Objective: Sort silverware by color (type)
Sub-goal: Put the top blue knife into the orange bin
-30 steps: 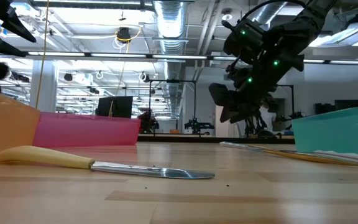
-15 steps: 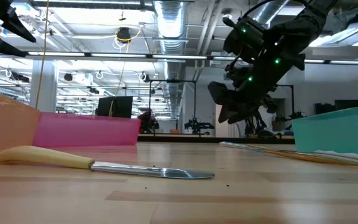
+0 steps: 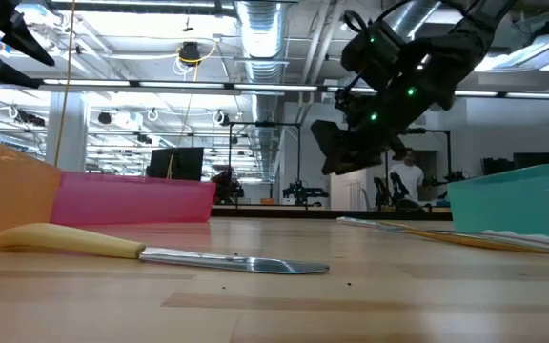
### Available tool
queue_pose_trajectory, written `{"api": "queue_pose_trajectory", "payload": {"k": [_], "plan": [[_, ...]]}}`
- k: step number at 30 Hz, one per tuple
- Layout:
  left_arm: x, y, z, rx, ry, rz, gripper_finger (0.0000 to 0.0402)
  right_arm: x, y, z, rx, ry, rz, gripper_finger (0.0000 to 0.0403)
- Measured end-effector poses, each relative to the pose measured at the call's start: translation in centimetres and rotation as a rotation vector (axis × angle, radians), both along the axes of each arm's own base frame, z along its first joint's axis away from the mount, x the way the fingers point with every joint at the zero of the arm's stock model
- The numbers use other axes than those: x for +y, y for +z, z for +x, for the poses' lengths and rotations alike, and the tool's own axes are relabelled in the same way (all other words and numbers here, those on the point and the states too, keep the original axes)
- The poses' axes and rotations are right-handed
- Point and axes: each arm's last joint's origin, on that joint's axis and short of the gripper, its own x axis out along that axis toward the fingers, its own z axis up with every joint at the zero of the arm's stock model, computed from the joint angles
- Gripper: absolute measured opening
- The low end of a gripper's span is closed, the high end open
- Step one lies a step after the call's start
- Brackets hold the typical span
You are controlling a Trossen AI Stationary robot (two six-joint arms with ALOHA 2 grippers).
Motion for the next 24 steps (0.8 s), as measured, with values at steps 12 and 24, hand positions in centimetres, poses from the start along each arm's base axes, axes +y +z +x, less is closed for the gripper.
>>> {"api": "queue_pose_trajectory", "payload": {"k": [12, 24], "plan": [[0.0, 0.0, 0.0, -0.002, 0.001, -0.001, 0.0247, -1.4, -2.7, 1.8, 0.000, 0.086, 0.027, 0.0166], [0.0, 0.0, 0.0, -0.011, 0.002, -0.010, 0.0247, -1.0, -0.8, 6.5, -0.062, 0.271, -0.002, 0.0166]]}}
